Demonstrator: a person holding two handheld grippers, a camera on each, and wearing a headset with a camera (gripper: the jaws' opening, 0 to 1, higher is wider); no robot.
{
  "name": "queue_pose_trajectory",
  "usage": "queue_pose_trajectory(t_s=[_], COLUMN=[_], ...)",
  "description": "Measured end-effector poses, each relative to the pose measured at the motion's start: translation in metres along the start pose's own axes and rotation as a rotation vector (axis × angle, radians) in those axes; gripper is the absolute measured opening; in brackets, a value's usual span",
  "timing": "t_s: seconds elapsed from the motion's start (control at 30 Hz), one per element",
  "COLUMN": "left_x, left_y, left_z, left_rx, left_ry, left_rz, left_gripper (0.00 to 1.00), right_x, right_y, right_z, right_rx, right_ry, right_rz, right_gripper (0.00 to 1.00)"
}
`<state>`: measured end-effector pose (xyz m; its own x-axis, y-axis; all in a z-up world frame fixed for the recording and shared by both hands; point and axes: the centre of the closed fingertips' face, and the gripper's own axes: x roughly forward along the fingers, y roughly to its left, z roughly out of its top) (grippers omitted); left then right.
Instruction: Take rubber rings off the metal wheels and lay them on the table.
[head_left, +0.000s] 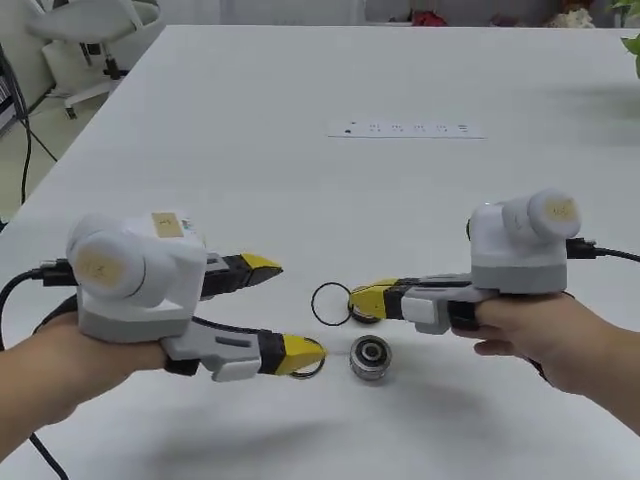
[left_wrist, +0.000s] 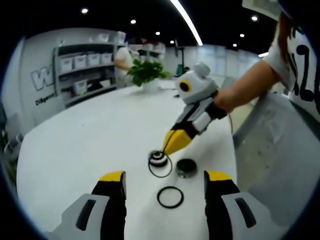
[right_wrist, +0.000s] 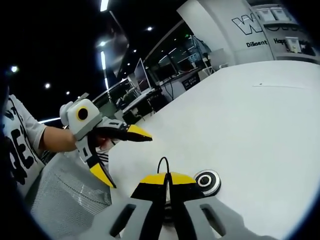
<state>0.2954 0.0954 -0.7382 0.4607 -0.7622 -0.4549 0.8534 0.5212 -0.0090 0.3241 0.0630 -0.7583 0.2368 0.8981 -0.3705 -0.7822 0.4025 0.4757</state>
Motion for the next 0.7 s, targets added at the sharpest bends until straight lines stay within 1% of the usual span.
queue_pose_trajectory(t_s=[0.1,0.5,0.63,0.7], left_x=[-0.003,-0.016,-0.019,-0.02], left_y=[0.0,0.001,0.003,0.003], left_z=[-0.003,-0.014,-0.016,-0.017], left_rx=[-0.002,-0.009,-0.013,-0.015], left_ry=[0.004,0.014,0.017,0.018], left_rz=[0.005,0.023,0.029,0.031], left_gripper=[0.65,0.67,0.67,0.67], right_x=[0.003,0.021,0.027,0.029], right_y=[0.001,0.016,0.02,0.021], right_z=[-0.003,-0.016,-0.022,-0.027], right_rx=[-0.005,-0.011,-0.007,-0.012], right_ry=[0.012,0.074,0.105,0.121], right_rz=[0.007,0.054,0.071,0.071], right_gripper=[0.0,0.0,0.0,0.0])
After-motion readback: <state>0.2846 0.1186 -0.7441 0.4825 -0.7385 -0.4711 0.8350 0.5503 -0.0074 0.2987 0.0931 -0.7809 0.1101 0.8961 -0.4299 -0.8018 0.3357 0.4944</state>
